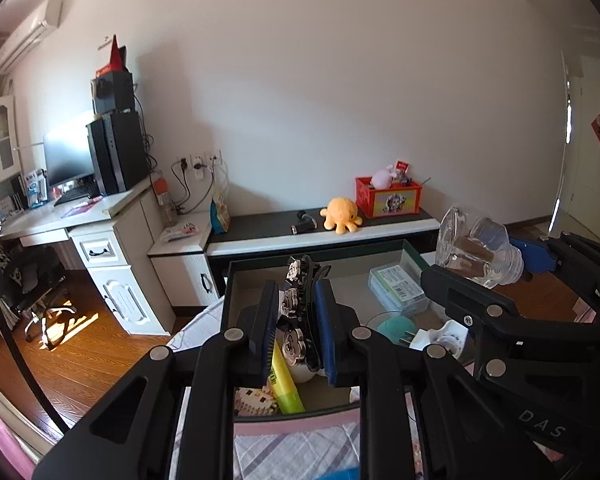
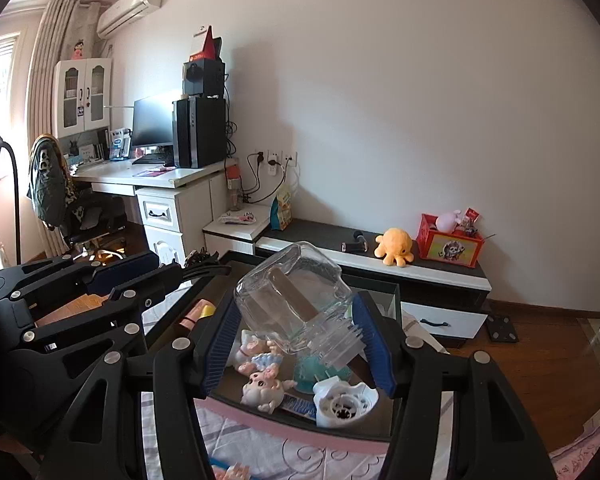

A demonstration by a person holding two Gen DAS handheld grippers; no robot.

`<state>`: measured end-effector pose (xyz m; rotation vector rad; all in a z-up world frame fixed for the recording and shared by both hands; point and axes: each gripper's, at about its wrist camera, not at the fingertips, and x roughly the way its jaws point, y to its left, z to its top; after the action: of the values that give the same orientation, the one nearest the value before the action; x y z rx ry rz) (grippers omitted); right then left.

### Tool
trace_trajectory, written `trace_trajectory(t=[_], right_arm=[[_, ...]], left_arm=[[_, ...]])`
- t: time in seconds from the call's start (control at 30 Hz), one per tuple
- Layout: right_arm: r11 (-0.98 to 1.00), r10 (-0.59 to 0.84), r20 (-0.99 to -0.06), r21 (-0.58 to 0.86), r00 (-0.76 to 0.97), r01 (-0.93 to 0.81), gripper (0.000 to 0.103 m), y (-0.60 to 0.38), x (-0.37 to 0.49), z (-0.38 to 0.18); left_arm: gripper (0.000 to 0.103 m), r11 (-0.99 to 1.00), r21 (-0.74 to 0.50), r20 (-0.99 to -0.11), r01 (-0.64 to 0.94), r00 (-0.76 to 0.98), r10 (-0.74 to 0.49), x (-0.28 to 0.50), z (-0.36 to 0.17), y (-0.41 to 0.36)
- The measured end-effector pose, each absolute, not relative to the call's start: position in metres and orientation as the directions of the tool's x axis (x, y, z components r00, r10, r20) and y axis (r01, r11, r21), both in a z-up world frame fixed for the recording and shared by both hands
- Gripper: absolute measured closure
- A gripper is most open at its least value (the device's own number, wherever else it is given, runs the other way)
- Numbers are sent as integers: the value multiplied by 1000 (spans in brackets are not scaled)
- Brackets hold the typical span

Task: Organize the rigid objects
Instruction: 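Lower the clip and jar into the pink box and open both tools, then pull both tools back from the pink box toward the highlighter and block figure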

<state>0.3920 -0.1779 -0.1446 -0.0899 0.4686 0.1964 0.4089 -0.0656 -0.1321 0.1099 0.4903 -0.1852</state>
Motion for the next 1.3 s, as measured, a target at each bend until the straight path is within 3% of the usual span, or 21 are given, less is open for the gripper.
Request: trace_trajectory(t=[0.27, 0.6, 0.67, 0.73, 0.87, 0.93, 1.03, 1.3], right_arm=[[978, 152, -619, -20, 771, -209, 43, -179, 478, -198], [979, 170, -709, 45, 684, -197, 43, -183, 516, -227], [979, 176, -705, 55, 686, -196, 43, -186, 514, -226], [981, 177, -699, 69, 693, -181, 40, -190, 510, -222], [984, 174, -656, 88, 734, -154, 21, -199, 485, -201], [981, 191, -621, 100, 760, -164, 20, -199, 464, -188], [982, 190, -576, 93, 795, -166, 19, -197, 428, -169], [981, 193, -450, 74, 872, -179, 18, -183, 310, -130]], left_arm=[[84, 978, 89, -634, 190, 768, -91, 499, -189, -73], [84, 982, 93, -698, 165, 714, -54, 538, -219, -71], [77, 983, 80, -704, 166, 708, -62, 536, -218, -69], [57, 986, 57, -693, 154, 718, -72, 528, -212, -63], [27, 992, 44, -638, 115, 768, -60, 500, -194, -49], [11, 995, 25, -601, 100, 797, -65, 480, -180, -41], [4, 995, 26, -539, 93, 840, -64, 443, -160, -34], [0, 994, 29, -419, 101, 905, -80, 327, -127, -24]])
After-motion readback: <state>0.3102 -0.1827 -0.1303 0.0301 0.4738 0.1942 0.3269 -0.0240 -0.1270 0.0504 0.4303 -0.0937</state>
